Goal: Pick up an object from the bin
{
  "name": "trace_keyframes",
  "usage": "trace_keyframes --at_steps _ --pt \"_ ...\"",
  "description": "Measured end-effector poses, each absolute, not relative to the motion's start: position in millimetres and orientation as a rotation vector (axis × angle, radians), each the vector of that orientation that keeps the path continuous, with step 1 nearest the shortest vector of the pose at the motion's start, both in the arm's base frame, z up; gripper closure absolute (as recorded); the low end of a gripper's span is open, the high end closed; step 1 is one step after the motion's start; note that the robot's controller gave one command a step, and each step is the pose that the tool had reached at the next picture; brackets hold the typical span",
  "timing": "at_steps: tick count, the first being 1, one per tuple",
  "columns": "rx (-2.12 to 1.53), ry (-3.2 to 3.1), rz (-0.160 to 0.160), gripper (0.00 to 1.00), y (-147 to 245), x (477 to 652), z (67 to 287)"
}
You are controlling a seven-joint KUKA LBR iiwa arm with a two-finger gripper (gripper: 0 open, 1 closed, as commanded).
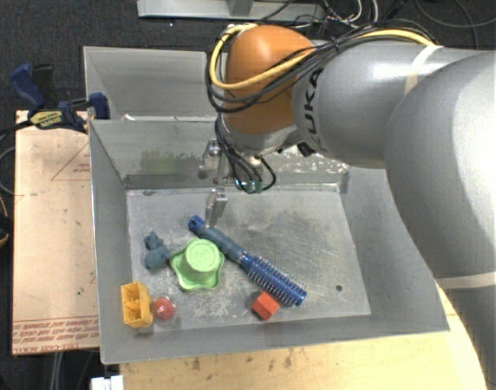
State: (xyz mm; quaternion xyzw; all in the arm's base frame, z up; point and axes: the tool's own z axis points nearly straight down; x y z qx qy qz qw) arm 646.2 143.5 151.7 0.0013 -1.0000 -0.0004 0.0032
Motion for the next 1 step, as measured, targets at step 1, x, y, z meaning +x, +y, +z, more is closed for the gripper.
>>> trace_keyframes --at_steps 1 --pt "0.015 -3.151 -0.005 0.0 97.4 613.2 82.6"
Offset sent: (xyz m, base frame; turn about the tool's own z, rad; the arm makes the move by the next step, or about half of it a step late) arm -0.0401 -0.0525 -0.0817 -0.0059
